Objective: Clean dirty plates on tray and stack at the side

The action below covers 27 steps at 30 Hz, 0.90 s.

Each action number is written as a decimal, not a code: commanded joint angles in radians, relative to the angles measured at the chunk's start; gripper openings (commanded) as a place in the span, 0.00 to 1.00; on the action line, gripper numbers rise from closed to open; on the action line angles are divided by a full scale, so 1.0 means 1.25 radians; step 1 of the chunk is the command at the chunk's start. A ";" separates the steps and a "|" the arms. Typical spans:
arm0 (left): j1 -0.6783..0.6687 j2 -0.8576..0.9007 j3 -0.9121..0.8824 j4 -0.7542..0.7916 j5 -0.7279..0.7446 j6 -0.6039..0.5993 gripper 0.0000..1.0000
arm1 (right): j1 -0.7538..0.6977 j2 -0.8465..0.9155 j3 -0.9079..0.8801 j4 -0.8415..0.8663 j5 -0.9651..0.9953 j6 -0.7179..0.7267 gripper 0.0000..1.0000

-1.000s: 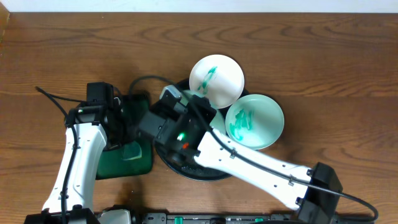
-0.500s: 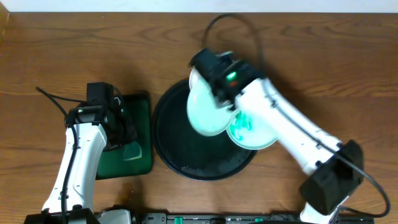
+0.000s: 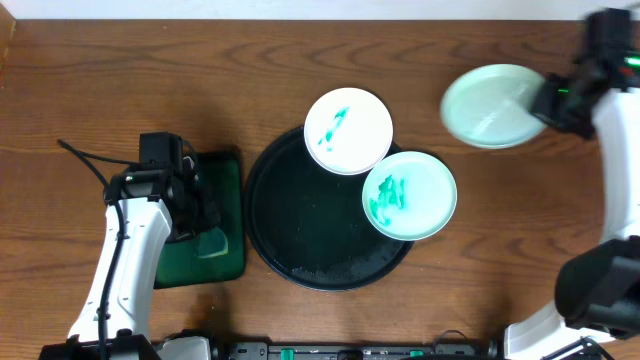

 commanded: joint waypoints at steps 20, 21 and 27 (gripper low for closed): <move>0.005 0.002 0.020 0.000 -0.004 -0.008 0.08 | -0.194 0.281 0.006 0.071 -0.038 -0.114 0.01; 0.005 0.002 0.020 0.000 -0.004 -0.008 0.08 | -0.195 0.292 0.006 0.073 -0.032 -0.114 0.01; 0.005 0.002 0.020 -0.001 -0.004 -0.008 0.08 | -0.194 0.334 0.006 0.067 -0.016 -0.114 0.01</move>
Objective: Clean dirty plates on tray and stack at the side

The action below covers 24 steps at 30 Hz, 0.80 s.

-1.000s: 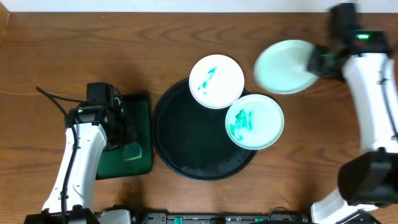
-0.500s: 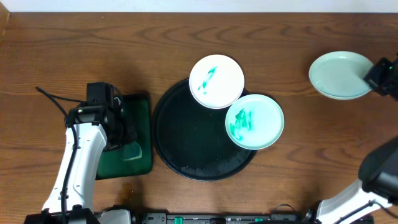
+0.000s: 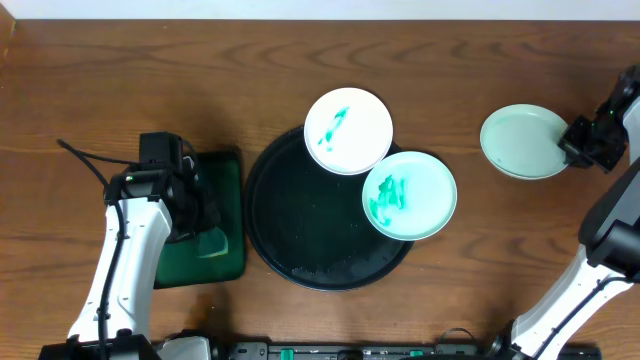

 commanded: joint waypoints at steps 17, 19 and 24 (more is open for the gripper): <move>0.005 0.002 0.020 -0.004 -0.004 -0.008 0.07 | 0.017 -0.126 0.009 -0.018 0.014 -0.007 0.66; 0.005 0.002 0.020 -0.005 -0.004 -0.008 0.08 | 0.031 -0.176 0.009 -0.014 0.009 -0.008 0.67; 0.005 0.002 0.020 -0.010 -0.004 -0.008 0.08 | 0.080 -0.317 0.010 -0.022 -0.043 -0.022 0.74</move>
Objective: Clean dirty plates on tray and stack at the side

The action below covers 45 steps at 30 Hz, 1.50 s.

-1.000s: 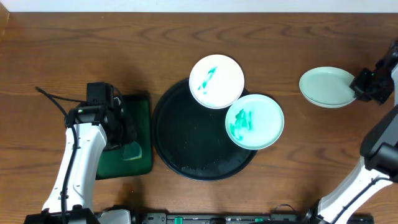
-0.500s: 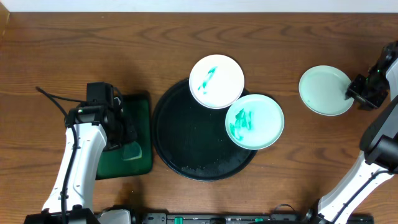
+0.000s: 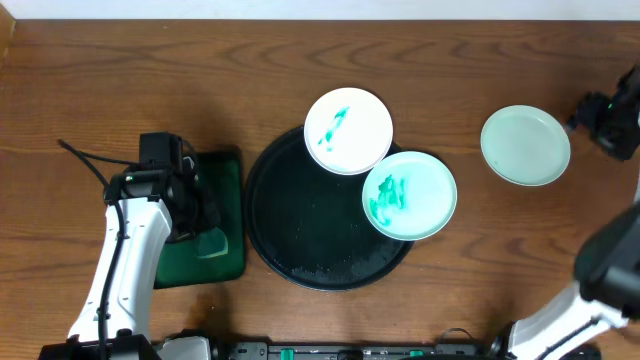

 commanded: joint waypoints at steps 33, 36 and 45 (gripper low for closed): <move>0.005 0.002 0.020 -0.014 -0.001 -0.008 0.07 | 0.376 -0.036 -0.330 0.017 -0.229 -0.027 0.61; 0.005 0.002 0.020 -0.014 -0.001 -0.008 0.07 | 0.382 -0.036 -0.361 0.036 -0.229 -0.017 0.60; 0.005 0.002 0.020 -0.014 -0.001 -0.008 0.07 | 0.382 -0.036 -0.422 0.080 -0.228 0.004 0.32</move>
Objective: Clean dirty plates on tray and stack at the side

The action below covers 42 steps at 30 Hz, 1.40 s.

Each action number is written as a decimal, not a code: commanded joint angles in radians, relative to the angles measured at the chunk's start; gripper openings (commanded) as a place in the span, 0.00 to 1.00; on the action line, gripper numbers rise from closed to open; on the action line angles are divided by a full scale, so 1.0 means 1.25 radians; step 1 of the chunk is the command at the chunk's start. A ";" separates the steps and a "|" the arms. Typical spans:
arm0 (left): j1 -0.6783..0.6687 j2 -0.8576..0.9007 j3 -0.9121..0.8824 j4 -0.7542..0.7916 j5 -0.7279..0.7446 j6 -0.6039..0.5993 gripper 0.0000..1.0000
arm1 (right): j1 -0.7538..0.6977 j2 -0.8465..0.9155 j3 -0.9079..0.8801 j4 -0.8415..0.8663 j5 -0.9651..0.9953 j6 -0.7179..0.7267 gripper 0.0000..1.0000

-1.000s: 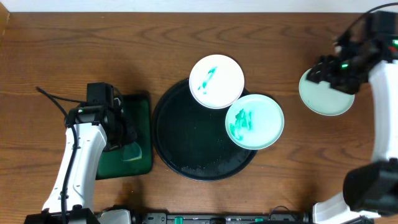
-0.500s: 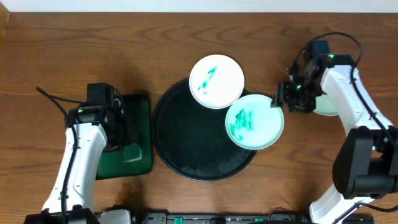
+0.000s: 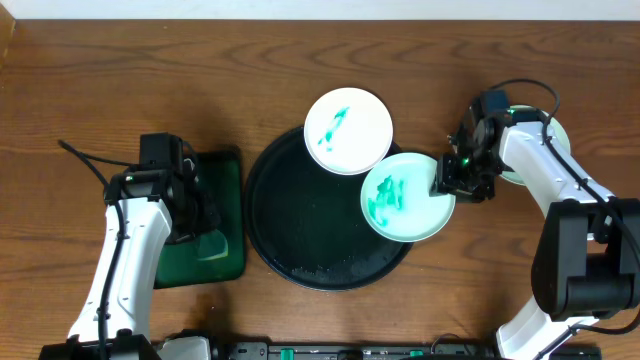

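Observation:
A black round tray (image 3: 300,255) lies mid-table. A white plate (image 3: 348,130) smeared with green rests on its top rim. A mint plate (image 3: 400,198) with a green smear sits on its right rim. My right gripper (image 3: 450,180) is at that plate's right edge; its jaws are hidden from above. A clean mint plate (image 3: 556,132) lies at the right, mostly covered by the right arm. My left gripper (image 3: 203,222) hangs over a dark green mat (image 3: 225,170), shut on a pale sponge (image 3: 213,244).
The table's far edge runs along the top of the overhead view. A black cable (image 3: 80,158) trails left of the left arm. Bare wood surrounds the tray.
My right gripper has moved from beyond the clean plate at the far right to the right edge of the smeared mint plate. The left arm has not moved.
At first my right gripper held the clean mint plate raised at the upper right. Then the plate was lower at the right, still in the gripper. Then it lay on the table with the gripper drawn off. Now the gripper is at the smeared mint plate.

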 commanded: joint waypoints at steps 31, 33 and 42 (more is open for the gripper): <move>0.005 0.002 0.020 -0.001 -0.001 -0.008 0.07 | 0.169 -0.007 -0.009 -0.026 0.009 0.006 0.01; 0.005 0.002 0.020 -0.002 -0.001 -0.008 0.08 | 0.202 -0.007 -0.009 -0.029 0.008 0.013 0.01; 0.005 0.002 0.020 0.013 0.105 0.002 0.08 | 0.298 0.040 -0.014 0.091 -0.004 0.046 0.01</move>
